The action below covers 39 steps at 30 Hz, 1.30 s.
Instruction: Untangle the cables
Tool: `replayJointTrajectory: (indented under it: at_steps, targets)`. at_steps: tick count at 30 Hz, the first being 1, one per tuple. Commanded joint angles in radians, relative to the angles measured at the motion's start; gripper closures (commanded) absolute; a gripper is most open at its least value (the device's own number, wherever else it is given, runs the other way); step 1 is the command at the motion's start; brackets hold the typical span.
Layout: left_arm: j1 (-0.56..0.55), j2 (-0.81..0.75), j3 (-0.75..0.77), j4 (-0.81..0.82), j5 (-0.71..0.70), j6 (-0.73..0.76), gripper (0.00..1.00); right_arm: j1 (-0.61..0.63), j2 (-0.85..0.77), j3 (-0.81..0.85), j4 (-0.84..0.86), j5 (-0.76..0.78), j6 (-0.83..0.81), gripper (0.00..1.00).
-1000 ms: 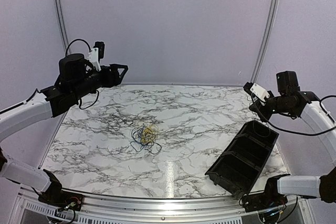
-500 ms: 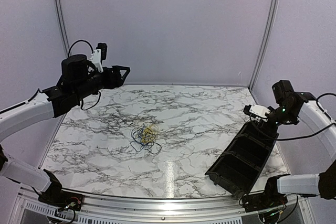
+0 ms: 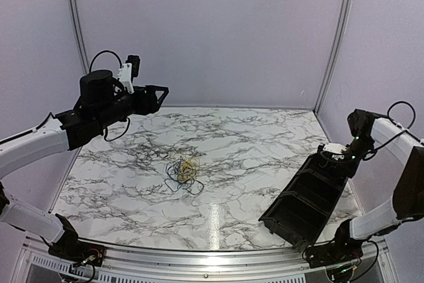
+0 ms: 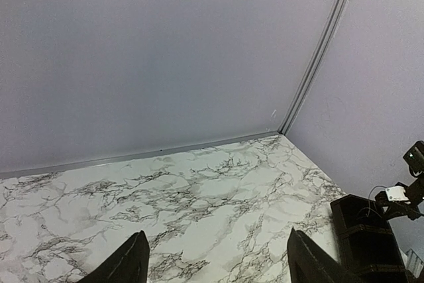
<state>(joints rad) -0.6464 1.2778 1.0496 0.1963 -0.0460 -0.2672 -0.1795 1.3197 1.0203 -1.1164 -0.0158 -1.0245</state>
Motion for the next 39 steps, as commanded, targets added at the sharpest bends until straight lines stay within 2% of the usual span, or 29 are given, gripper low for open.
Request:
replayJointTrajectory:
  at_steps: [1, 4, 9, 12, 18, 24, 29, 33, 36, 39]
  targets:
    - [-0.008, 0.002, 0.013, -0.012, -0.012, 0.02, 0.26, -0.021, 0.029, 0.031, -0.013, 0.006, -0.037, 1.0]
    - [-0.009, 0.007, 0.012, -0.012, -0.012, 0.022, 0.26, -0.021, 0.055, 0.035, -0.006, -0.008, -0.027, 1.0]
    - [-0.013, 0.014, 0.012, -0.012, -0.018, 0.025, 0.25, -0.021, 0.088, 0.028, 0.006, 0.006, -0.022, 0.79]
    - [-0.015, 0.016, 0.012, -0.012, -0.018, 0.026, 0.25, -0.021, 0.078, 0.039, 0.005, 0.011, -0.023, 0.72]
    - [-0.018, 0.019, 0.012, -0.012, -0.016, 0.027, 0.25, -0.021, 0.051, 0.098, -0.035, 0.0, -0.028, 0.67]
    - [-0.018, 0.036, 0.02, -0.024, -0.024, 0.014, 0.25, 0.0, 0.055, 0.252, -0.116, -0.187, 0.029, 0.64]
    - [-0.019, 0.092, 0.075, -0.107, -0.06, -0.005, 0.26, 0.13, 0.033, 0.294, -0.04, -0.34, 0.129, 0.63]
    - [-0.025, 0.178, 0.168, -0.268, -0.113, -0.03, 0.29, 0.265, 0.025, 0.288, 0.108, -0.487, 0.221, 0.64]
    - [-0.046, 0.236, 0.245, -0.388, -0.153, -0.036, 0.3, 0.369, 0.039, 0.285, 0.239, -0.561, 0.309, 0.68]
    - [-0.048, 0.248, 0.225, -0.434, -0.133, -0.082, 0.31, 0.482, 0.064, 0.276, 0.367, -0.598, 0.378, 0.72]
